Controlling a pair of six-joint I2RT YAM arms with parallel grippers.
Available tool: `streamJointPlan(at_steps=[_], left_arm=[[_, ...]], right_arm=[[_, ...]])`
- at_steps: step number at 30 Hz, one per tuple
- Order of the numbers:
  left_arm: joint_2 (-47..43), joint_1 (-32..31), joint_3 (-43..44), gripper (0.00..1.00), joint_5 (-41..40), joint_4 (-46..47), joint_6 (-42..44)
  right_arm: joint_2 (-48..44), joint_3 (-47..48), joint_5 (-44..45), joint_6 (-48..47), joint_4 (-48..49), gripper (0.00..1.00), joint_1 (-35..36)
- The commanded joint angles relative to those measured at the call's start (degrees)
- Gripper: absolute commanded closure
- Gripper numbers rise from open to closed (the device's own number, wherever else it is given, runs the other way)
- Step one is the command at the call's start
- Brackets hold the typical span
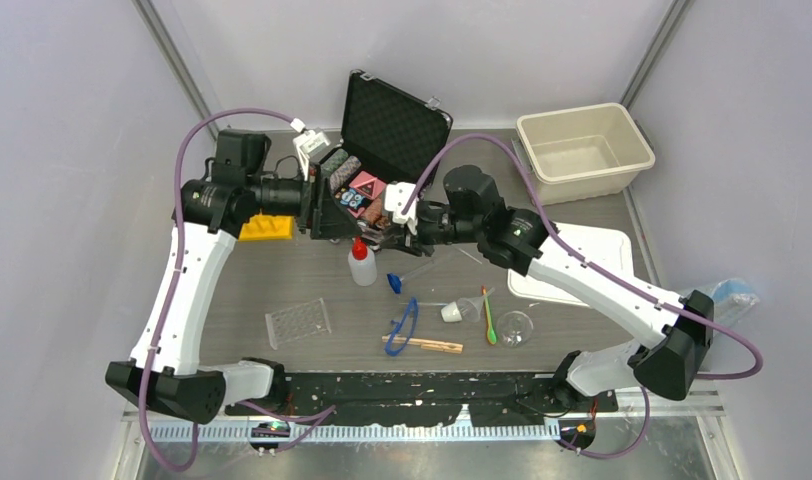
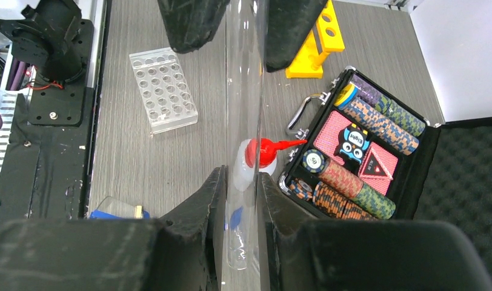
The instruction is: Organize the chemistry lab equipment
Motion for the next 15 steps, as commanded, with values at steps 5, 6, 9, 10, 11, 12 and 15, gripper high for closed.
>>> streamJointPlan(at_steps=[5, 6, 9, 10, 11, 12, 15], left_arm=[[-0.4, -0.1, 1.4, 0.71, -2.1, -2.0, 2.7], [-0.4, 0.0, 1.3, 0.75, -2.6, -1.8, 2.5], [-0.6, 0.3, 0.9, 0.91, -5.0, -1.3, 1.9], [-0.6, 0.8, 0.9, 0.95, -5.7, -1.3, 1.7], [-0.5, 1.6, 0.9, 0.99, -7.0, -1.5, 1.6], [-0.2, 2.9, 1.4, 1.00, -8.9, -1.9, 1.7], [2.6, 9.7, 5.1, 1.00, -13.4, -7.5, 5.6]], right_arm=[[1.8, 3.0, 0.6, -0.6, 2.2, 0.95, 0.5], [1.9, 3.2, 0.6, -0.6, 2.1, 0.95, 0.5], [2.4, 3.7, 0.9, -0.3, 1.8, 0.86, 0.7], [2.4, 3.9, 1.6, -0.2, 1.7, 0.77, 0.7], [2.6, 4.2, 2.1, 0.4, 1.6, 0.51, 0.7], [2.7, 4.6, 4.0, 0.8, 1.1, 0.38, 0.6], [2.8, 5.7, 9.0, 1.2, -0.6, 0.01, 0.2]])
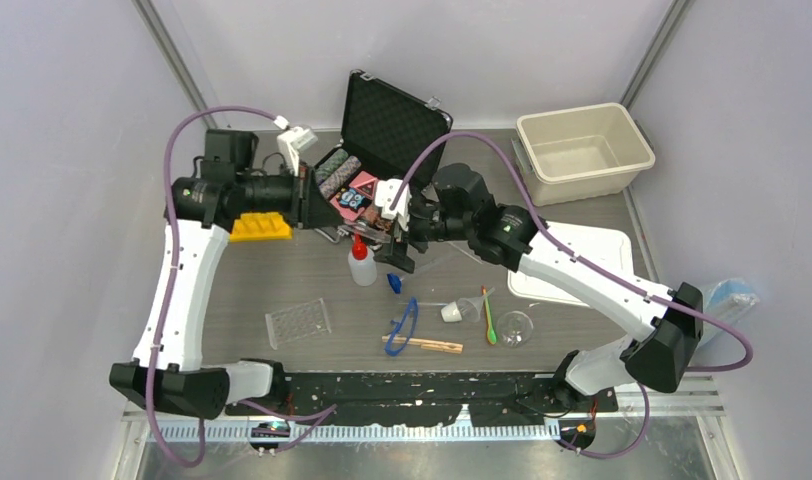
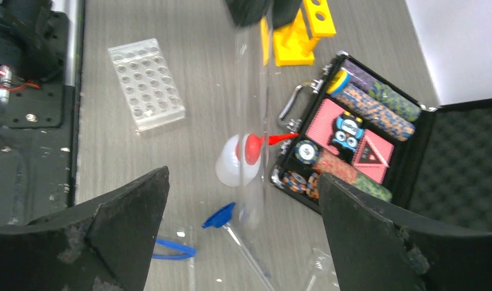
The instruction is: Organize the chemistry lab equipment
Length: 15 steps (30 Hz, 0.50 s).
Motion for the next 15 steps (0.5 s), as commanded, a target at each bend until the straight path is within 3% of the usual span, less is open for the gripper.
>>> streamJointPlan(at_steps=[1, 5, 8, 12, 15], left_arm=[[4.1, 9.2, 7.5, 1.00, -6.9, -7.2, 4.5], [12.3, 18.5, 19.6, 1.00, -17.9, -16.8, 13.8], [18.7, 23.3, 27.7, 1.00, -27.3, -19.5, 15.7], [27.3, 26.3, 37.8, 1.00, -38.1, -22.0, 19.5], [31.0, 27.5, 40.6, 1.00, -44.6, -20.2, 20.8]], right_arm=[[-0.4, 3.8, 6.7, 0.2, -0.8, 0.04, -0.5], [-1.5, 3.5, 5.8, 0.0, -3.2, 0.05, -3.7], [-1.2, 4.3, 1.5, 0.0, -7.0, 0.05, -7.4], [0.7, 6.1, -4.7, -0.6, -11.6, 0.05, -12.1], [1.6, 5.8, -6.9, -0.7, -12.3, 0.05, -14.6]])
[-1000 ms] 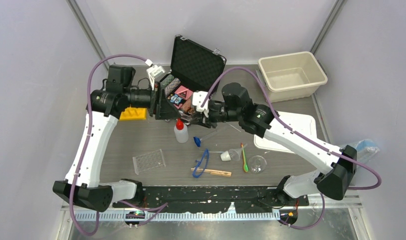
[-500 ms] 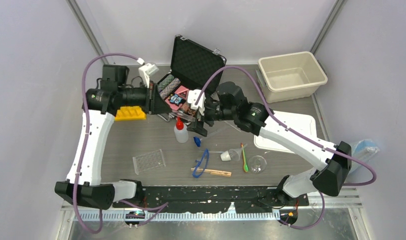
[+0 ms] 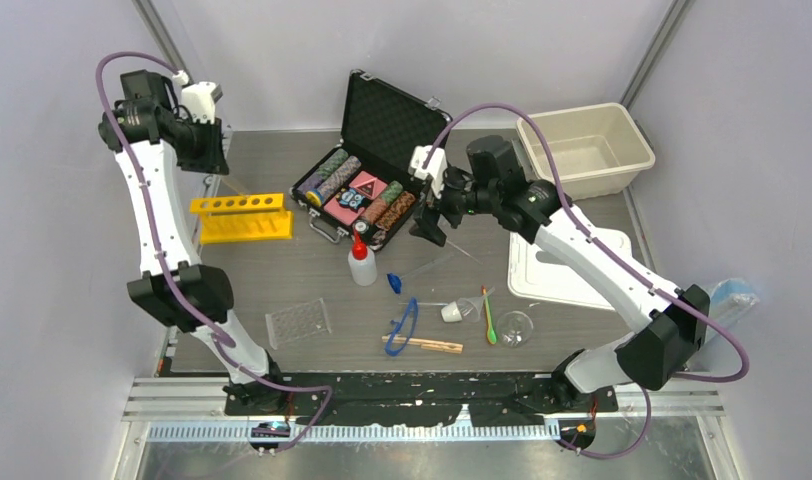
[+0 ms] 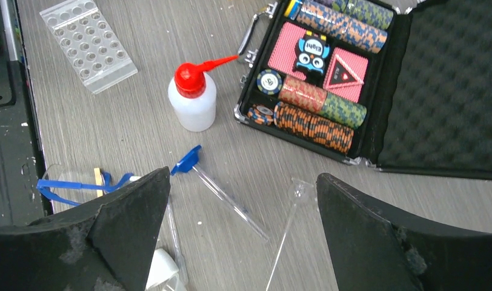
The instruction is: Organize the chemistry lab equipment
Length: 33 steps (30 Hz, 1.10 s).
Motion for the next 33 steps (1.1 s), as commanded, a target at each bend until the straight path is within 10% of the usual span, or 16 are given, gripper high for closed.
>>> streamJointPlan(at_steps=[1, 33], left_arm=[[4.3, 1.5, 4.9, 1.00, -14.1, -0.7, 5.2], [16.7, 4.4, 9.3, 1.00, -10.9, 4.9, 6.6]], right_arm=[[0.9, 2.2, -6.1, -0.5, -2.5, 0.05, -2.9], [6.5, 3.7, -11.7, -0.5, -5.2, 0.05, -6.2]])
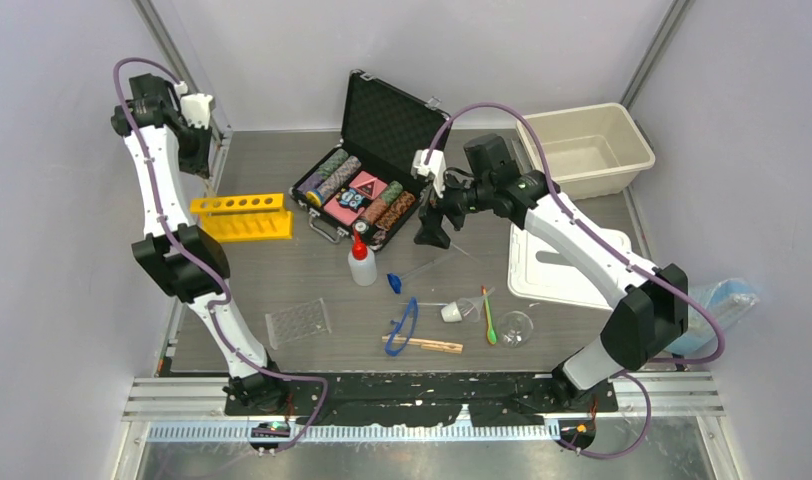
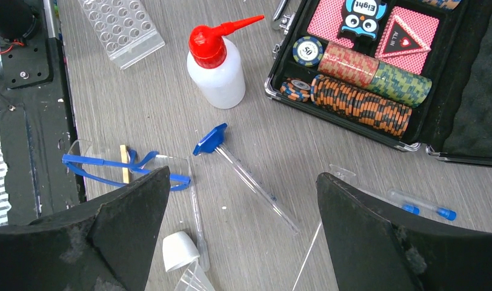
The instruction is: Organize the chemistry lab equipment
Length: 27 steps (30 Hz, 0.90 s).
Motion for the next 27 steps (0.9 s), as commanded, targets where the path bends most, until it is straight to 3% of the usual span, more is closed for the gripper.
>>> streamJointPlan(at_steps=[1, 27], left_arm=[[0.1, 0.3, 1.5, 1.00, 3.6, 1.4, -0.1], [6.5, 1.5, -3.8, 0.99, 2.8, 5.3, -2.0]], right_arm=[[0.6, 3.3, -1.4, -0.1, -0.6, 0.05, -0.2], [3.1, 5.1, -1.9, -0.3, -2.0, 0.05, -1.0]])
